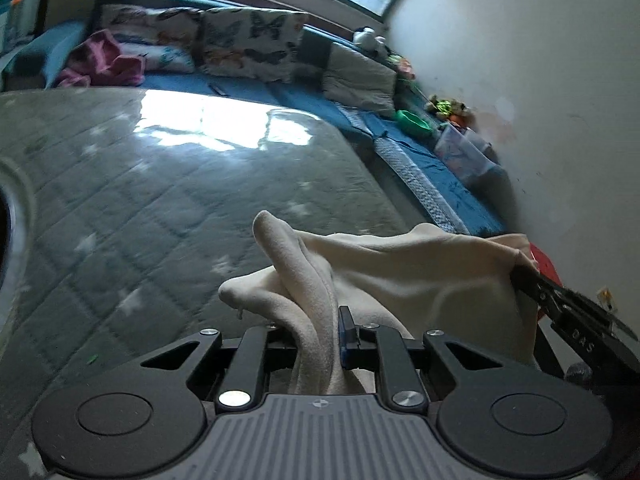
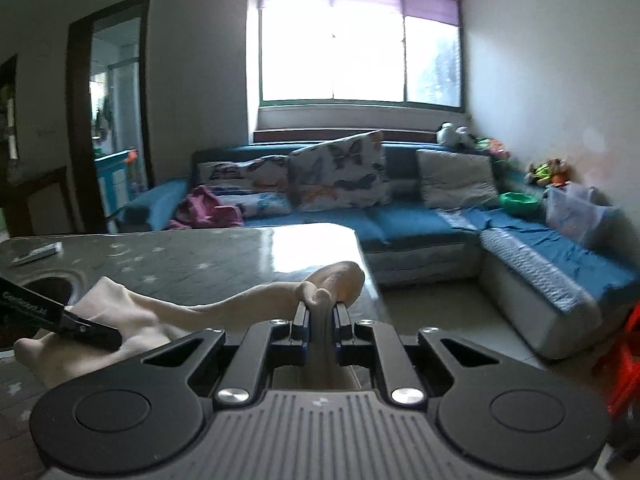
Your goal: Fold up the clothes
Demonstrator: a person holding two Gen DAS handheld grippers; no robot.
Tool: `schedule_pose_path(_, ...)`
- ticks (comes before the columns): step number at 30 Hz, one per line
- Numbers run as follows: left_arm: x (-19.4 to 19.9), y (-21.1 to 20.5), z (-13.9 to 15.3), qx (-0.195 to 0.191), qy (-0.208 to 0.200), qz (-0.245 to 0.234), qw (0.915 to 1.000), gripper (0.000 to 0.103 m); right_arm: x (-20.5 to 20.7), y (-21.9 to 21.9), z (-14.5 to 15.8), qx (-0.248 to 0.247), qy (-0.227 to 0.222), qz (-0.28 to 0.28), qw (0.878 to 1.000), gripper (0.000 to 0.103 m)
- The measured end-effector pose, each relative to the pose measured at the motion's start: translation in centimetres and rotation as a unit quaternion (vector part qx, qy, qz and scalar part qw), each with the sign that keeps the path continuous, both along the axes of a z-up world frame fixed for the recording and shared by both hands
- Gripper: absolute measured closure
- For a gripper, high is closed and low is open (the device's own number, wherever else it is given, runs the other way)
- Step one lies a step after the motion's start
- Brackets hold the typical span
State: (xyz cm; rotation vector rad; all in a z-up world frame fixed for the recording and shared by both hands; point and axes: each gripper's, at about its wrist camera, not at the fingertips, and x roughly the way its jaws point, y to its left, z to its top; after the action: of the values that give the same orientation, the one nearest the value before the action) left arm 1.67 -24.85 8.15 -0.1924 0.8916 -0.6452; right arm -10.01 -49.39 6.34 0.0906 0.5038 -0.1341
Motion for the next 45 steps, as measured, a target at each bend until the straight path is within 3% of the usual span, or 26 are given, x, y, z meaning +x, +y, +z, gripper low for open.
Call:
schedule_pose_path(6,0.4,-2.4,-2.1,0.026,0.006,-0.017,0.9995,0.086,-0.2,-1.4,0.8,-0.034,0.003,-0.03,0.999,0.093)
schedule_pose_path(9,0.7,-2.6,-3.9,0.05,0.023,-0.018,0.9983,0.086,0.4,-2.0,-1.1,-0.03,0.029,-0.034,0.999,0.092)
schedule_pose_path(14,1.1,-1.8,-5.1,0.077,0.028,-0.011,0.9966,0.068,1.4,-2.6,-3.2,-0.028,0.064,-0.052,0.996,0.091)
schedule_pose_path(15,1.1,-1.6,-4.7,0.082,0.021,-0.007,0.9964,0.06,1.3,-2.6,-3.1,-0.029,0.064,-0.052,0.996,0.091)
schedule_pose_path(18,1.0,-1.3,-3.3,0.095,-0.012,0.004,0.9954,0.053,1.3,-2.2,-2.5,-0.025,0.058,-0.036,0.997,0.087)
schedule_pose_path(22,1.3,-1.9,-1.9,0.089,-0.041,0.012,0.9951,0.055,2.8,-1.7,-3.3,-0.01,0.068,-0.018,0.997,0.077)
schedule_pose_path(24,1.5,-2.5,-2.1,0.094,-0.047,0.005,0.9944,0.055,3.6,-1.4,-3.7,-0.003,0.075,-0.009,0.997,0.077)
schedule_pose_path(30,3.6,-3.5,-4.5,0.12,-0.031,0.01,0.9923,0.059,6.1,-0.6,-5.1,0.021,0.094,0.017,0.995,0.075)
schedule_pose_path(32,4.2,-3.5,-5.1,0.12,-0.024,0.011,0.9925,0.059,6.4,-0.6,-5.4,0.023,0.095,0.02,0.995,0.069)
schedule_pose_path(39,4.1,-3.6,-4.8,0.128,-0.031,0.006,0.9913,0.056,6.6,-0.5,-5.6,0.021,0.088,0.024,0.996,0.061)
schedule_pose_path(42,4.1,-3.7,-4.2,0.125,-0.036,0.009,0.9915,0.055,6.7,0.0,-5.0,0.016,0.08,0.029,0.996,0.051)
schedule_pose_path(45,4.3,-4.2,-4.0,0.129,-0.04,0.009,0.9908,0.053,7.4,0.6,-5.0,0.013,0.08,0.036,0.996,0.05)
